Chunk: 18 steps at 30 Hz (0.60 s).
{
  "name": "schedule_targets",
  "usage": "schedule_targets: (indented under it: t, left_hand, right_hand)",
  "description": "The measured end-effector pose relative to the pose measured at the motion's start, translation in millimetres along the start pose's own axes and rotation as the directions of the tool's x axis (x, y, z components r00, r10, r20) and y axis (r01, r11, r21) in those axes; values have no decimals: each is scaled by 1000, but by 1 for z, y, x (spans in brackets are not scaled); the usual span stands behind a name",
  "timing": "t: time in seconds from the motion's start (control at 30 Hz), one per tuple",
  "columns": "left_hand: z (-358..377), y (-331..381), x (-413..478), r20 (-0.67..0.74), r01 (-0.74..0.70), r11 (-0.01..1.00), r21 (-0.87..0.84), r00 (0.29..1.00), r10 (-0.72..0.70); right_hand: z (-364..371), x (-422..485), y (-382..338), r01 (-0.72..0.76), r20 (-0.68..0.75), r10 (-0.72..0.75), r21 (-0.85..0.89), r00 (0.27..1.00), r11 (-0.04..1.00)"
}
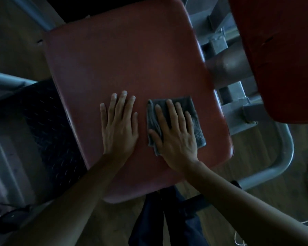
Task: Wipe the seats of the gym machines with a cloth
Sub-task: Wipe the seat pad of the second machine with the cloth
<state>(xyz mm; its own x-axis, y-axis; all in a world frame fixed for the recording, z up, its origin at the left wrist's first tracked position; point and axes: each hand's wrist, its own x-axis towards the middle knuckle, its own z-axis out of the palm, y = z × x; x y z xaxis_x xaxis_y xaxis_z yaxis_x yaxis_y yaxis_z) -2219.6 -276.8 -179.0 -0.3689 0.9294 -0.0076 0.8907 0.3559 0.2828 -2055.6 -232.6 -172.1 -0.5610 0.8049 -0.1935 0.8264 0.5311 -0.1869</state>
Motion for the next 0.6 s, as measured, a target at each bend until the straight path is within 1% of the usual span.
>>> schedule_targets:
  t: [0.1, 0.2, 0.23, 0.27, 0.33, 0.4, 0.47, 0.53, 0.6]
  left_hand:
    - [-5, -12, -19, 14, 31, 999, -19, 999, -31]
    - [-8, -15, -30, 30, 74, 997, -31, 997, -73]
    - [-8, -14, -32, 31, 85, 996, -35, 996, -83]
    - [-8, -14, -33, 31, 92, 995, -39, 995, -91]
    - [-7, -12, -33, 25, 105, 993, -46, 994, -104]
    - [-6, -12, -33, 18, 112, 993, -37, 994, -111]
    - [-4, -12, -34, 7, 111, 994, -26, 994, -110]
    - [-3, -12, -34, -3, 108, 994, -22, 994, -108]
    - [-2, -12, -34, -11, 106, 994, -24, 994, -106]
  right_hand:
    - [-2, -2, 13, 203, 63, -199, -48, 978, 978]
    - [-6, 7, 31, 447, 111, -438, -75, 892, 891]
    - [-7, 11, 35, 493, 111, -484, -80, 868, 866]
    - [-7, 13, 36, 509, 101, -501, -75, 859, 857]
    - [-7, 14, 33, 473, 58, -470, -38, 881, 880]
    - [-6, 9, 22, 381, 26, -381, -8, 924, 924]
    - [-2, 2, 10, 290, 20, -290, -17, 957, 957]
    - [1, 0, 1, 235, 1, -235, -25, 972, 972]
    - [4, 1, -2, 209, -14, -209, -40, 978, 977]
